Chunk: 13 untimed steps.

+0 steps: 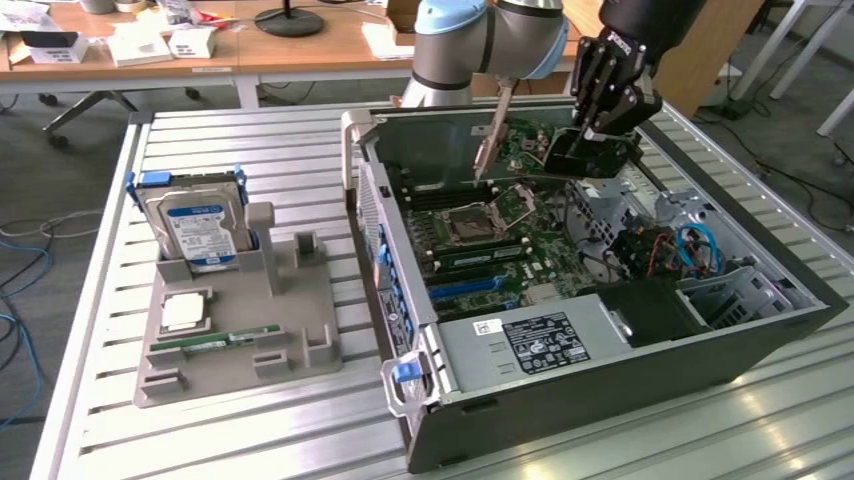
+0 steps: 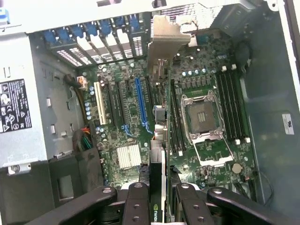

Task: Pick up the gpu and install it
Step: 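Insert the gpu into the slot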

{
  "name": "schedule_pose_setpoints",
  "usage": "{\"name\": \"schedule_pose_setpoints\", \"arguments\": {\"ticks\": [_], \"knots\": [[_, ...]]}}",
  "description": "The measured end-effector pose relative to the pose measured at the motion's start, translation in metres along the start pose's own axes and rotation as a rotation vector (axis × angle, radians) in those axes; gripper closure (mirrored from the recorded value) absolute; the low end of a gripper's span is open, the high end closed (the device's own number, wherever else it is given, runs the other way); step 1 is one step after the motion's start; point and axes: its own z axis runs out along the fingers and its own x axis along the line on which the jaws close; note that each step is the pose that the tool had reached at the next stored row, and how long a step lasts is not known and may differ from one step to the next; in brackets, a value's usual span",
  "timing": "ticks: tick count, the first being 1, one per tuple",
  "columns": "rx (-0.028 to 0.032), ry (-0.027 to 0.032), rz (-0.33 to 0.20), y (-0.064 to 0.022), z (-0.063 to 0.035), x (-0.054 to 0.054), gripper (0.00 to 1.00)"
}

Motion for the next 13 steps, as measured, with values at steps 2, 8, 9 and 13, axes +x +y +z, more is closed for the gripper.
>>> {"name": "schedule_pose_setpoints", "arguments": {"ticks": [2, 8, 9, 13], "knots": [[0.0002, 0.0015, -0.014, 0.0, 0.0003, 0.0, 0.74], [0.0067, 0.0021, -0.032, 0.0004, 0.002, -0.0003, 0.74], [0.0103, 0.0019, -0.036, 0.0004, 0.0026, -0.0004, 0.74], [0.0287, 0.0003, -0.052, 0.0005, 0.0048, -0.0005, 0.74]]}}
